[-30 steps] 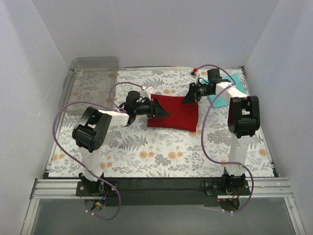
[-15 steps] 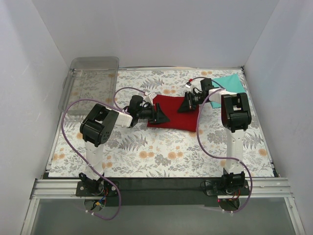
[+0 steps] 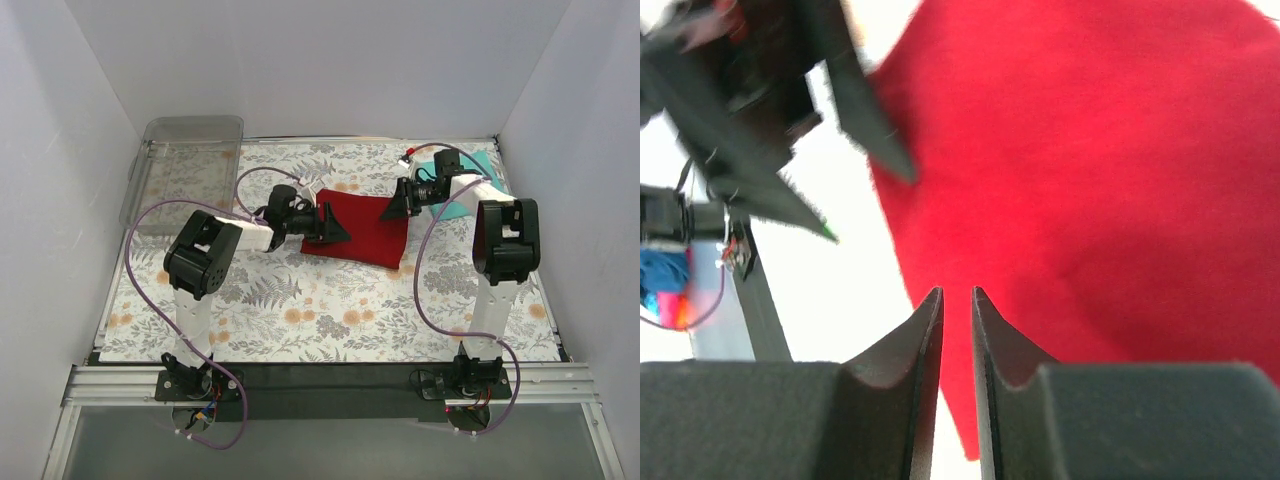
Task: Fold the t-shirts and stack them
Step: Fold the tshirt
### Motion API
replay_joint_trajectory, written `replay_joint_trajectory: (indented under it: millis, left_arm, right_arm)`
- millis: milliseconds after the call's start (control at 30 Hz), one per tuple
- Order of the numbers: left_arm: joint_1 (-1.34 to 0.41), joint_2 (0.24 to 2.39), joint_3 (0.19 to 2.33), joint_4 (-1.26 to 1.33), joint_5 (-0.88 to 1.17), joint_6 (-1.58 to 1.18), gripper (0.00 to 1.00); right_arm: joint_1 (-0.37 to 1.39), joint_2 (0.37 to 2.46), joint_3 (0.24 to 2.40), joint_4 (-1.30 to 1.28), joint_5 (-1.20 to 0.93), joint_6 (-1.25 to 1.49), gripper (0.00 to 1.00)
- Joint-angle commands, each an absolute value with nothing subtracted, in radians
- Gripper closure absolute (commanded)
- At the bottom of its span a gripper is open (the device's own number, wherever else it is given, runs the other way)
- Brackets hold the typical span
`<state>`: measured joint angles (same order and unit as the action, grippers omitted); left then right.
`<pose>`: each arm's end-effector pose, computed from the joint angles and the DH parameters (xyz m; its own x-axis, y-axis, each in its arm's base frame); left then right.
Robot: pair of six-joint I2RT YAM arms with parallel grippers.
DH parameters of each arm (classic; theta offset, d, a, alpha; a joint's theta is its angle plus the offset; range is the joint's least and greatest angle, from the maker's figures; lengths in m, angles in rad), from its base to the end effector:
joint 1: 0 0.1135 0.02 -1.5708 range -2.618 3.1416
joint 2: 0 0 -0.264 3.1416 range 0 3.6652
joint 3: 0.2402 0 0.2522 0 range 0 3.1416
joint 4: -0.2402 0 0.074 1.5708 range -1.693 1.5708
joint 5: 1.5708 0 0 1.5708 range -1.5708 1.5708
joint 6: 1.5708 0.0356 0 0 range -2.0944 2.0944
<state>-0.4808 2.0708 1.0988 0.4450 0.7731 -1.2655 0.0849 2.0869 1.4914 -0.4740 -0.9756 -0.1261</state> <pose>0.3610 -0.2164 0.1266 -0.9602 -0.2691 0.0752 -0.1649 0.3287 -0.9299 0.4278 0.0660 0.1730 -0.8110 -0.1398 -0.5681 -0.5504 0.5114 0.6599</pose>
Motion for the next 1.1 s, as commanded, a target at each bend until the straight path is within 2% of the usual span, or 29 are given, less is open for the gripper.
replay_joint_trajectory:
  millis: [0, 267, 533, 667, 767, 867, 967, 1000, 1067]
  left_arm:
    - [-0.471, 2.016, 1.183, 0.393, 0.735, -1.232, 0.39]
    - [-0.453, 2.141, 1.342, 0.368, 0.727, -1.292, 0.39]
    - [-0.430, 2.285, 1.437, 0.288, 0.604, -1.281, 0.38]
    - [-0.420, 2.275, 1.424, 0.322, 0.601, -1.258, 0.37]
    - [-0.422, 2.208, 1.408, 0.368, 0.609, -1.214, 0.34]
    - [-0.420, 2.096, 1.382, 0.367, 0.574, -1.138, 0.30]
    - [-0.422, 1.979, 1.335, 0.331, 0.462, -1.051, 0.28]
    - [-0.420, 1.879, 1.281, 0.312, 0.396, -1.030, 0.28]
    - [-0.420, 1.769, 1.206, 0.316, 0.327, -0.984, 0.24]
  right_arm:
    - [0.092, 1.987, 1.401, -0.563, -1.032, -0.241, 0.79]
    - [0.132, 2.025, 1.249, -0.571, -1.054, -0.279, 0.80]
    - [0.109, 2.016, 1.190, -0.546, -0.890, -0.250, 0.81]
    - [0.107, 1.947, 1.195, -0.578, -0.856, -0.311, 0.80]
    - [0.097, 1.855, 1.227, -0.638, -0.821, -0.391, 0.75]
    - [0.066, 1.760, 1.226, -0.643, -0.775, -0.408, 0.66]
    - [0.034, 1.704, 1.197, -0.635, -0.695, -0.397, 0.56]
    - [0.028, 1.697, 1.186, -0.626, -0.677, -0.385, 0.49]
    - [0.014, 1.680, 1.140, -0.598, -0.658, -0.350, 0.42]
